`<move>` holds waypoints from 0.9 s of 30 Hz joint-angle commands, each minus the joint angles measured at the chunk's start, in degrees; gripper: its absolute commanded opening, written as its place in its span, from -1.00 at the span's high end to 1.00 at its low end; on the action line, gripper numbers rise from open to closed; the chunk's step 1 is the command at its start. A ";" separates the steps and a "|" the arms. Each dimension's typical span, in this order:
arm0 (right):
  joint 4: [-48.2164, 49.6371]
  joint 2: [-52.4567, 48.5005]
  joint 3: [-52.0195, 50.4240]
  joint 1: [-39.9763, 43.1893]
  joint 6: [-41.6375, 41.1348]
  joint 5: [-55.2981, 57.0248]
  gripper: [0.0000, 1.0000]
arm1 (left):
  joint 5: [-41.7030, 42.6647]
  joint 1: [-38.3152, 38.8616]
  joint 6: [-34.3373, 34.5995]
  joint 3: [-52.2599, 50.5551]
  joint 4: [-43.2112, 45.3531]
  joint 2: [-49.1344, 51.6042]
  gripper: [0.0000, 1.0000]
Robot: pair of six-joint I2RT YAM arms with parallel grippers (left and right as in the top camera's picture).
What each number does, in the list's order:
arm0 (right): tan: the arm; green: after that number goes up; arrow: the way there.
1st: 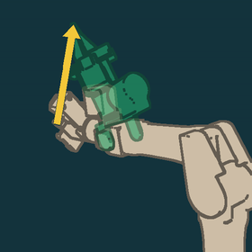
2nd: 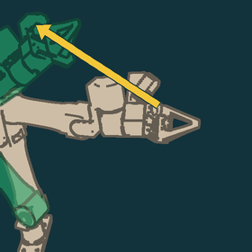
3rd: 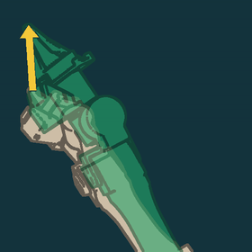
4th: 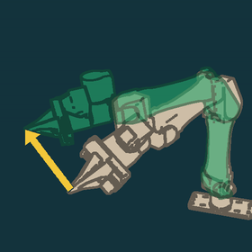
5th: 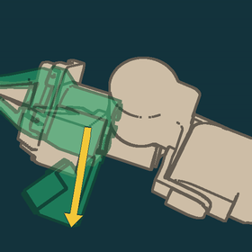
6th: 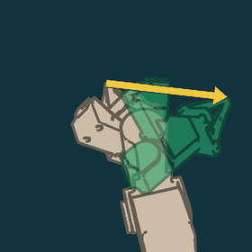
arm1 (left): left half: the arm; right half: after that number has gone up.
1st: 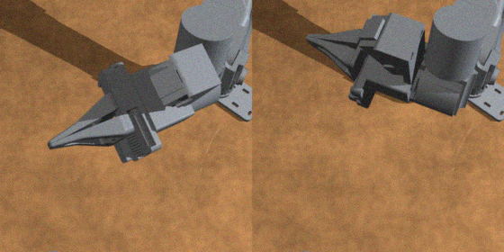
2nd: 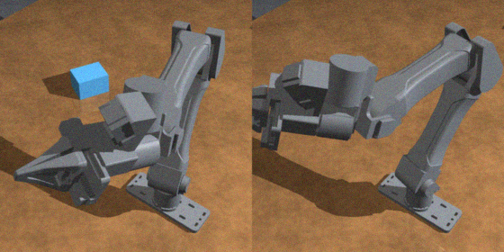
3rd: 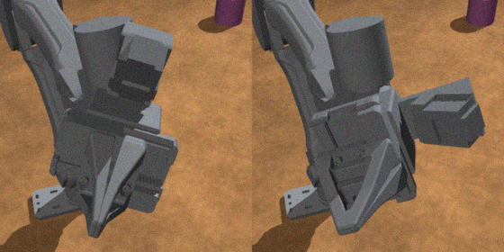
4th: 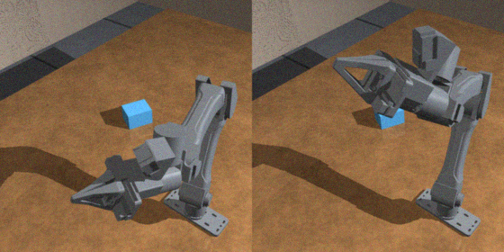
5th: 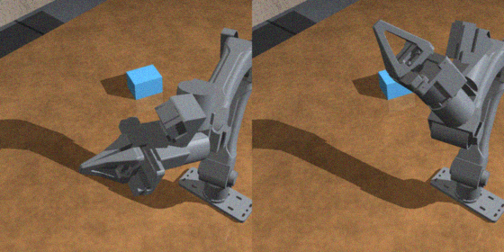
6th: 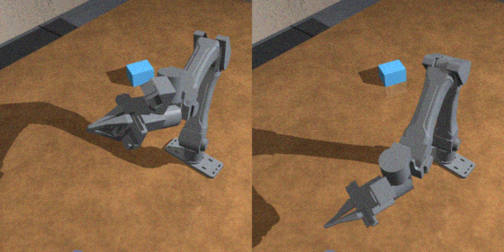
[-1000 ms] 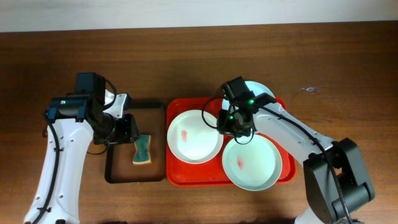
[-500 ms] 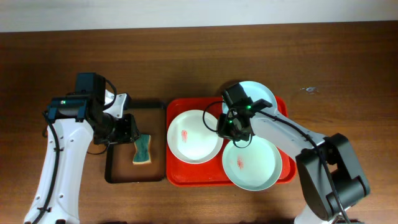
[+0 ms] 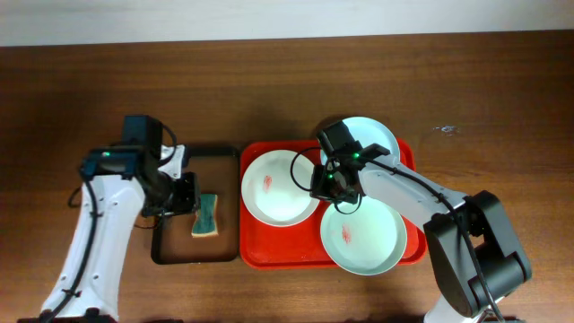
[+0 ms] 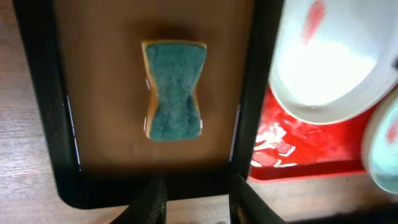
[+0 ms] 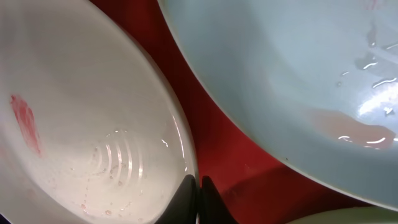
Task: Clean dirty plates on tray and stack at the side
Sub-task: 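Lower left gripper onto the green sponge and grasp it, then carry the sponge with left gripper onto the white plate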
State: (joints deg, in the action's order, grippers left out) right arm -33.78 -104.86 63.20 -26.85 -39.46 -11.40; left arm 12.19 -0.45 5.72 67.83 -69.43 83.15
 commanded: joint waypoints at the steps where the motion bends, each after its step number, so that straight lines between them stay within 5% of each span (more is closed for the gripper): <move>1: -0.76 -0.42 -0.31 -0.52 0.22 1.70 0.92 | -9.27 4.83 6.56 -1.64 1.31 0.52 0.35; 4: -0.72 -0.42 -0.31 -0.52 0.22 1.79 0.92 | -9.53 6.86 7.15 -1.64 2.71 0.52 0.34; 6: -0.70 -0.42 -0.31 -0.52 0.22 1.79 0.92 | -9.64 6.84 7.58 -1.70 3.45 1.49 0.51; 15: -0.68 -0.42 -0.31 -0.52 0.22 1.79 0.91 | -9.66 6.84 7.52 -1.75 8.15 16.65 0.50; 27: -0.70 -0.42 -0.31 -0.52 0.22 1.79 0.91 | -9.68 6.84 7.54 -9.11 14.78 17.57 0.48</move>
State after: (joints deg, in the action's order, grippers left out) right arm -34.22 -104.86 63.20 -26.89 -39.18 -11.18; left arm 2.92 6.33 12.93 60.42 -55.90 100.31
